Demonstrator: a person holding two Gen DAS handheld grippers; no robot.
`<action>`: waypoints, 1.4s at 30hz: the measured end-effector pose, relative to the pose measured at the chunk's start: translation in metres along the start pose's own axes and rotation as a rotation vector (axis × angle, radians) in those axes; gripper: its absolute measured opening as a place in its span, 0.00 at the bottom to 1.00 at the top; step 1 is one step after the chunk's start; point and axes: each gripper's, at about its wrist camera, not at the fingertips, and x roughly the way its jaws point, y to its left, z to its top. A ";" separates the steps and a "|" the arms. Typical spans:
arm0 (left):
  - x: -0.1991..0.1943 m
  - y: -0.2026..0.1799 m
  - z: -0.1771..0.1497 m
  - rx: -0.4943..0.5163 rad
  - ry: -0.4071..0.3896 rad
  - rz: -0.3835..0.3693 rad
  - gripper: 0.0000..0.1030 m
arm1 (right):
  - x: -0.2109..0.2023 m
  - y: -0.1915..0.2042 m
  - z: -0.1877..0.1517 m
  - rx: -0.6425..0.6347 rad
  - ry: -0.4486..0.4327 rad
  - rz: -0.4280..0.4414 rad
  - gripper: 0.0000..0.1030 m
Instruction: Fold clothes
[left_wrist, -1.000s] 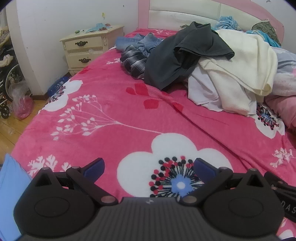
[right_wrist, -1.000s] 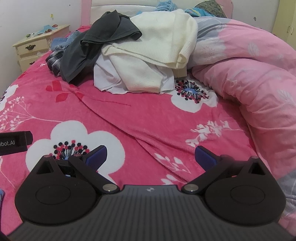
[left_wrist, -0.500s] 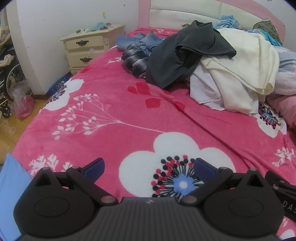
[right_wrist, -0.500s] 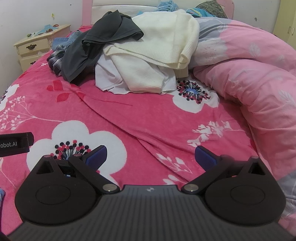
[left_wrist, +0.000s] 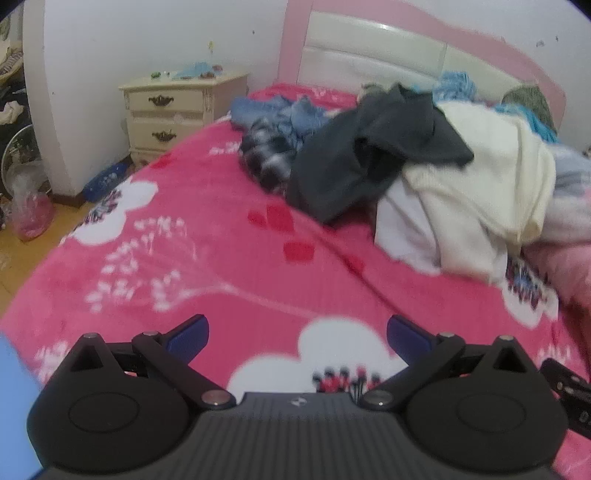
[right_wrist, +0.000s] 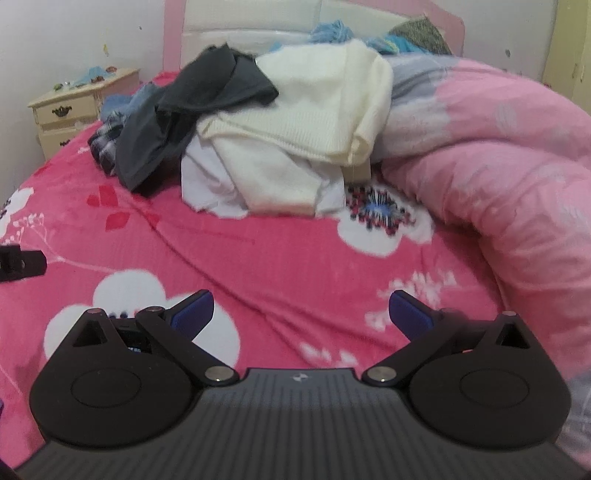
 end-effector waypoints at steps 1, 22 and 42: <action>0.003 0.001 0.007 0.002 -0.016 -0.009 1.00 | 0.002 -0.001 0.004 -0.008 -0.018 0.008 0.99; 0.172 -0.106 0.146 0.236 -0.343 -0.093 0.94 | 0.159 0.020 0.224 -0.134 -0.418 0.361 0.98; 0.200 -0.101 0.155 0.110 -0.291 -0.208 0.04 | 0.243 0.080 0.275 -0.230 -0.114 0.441 0.03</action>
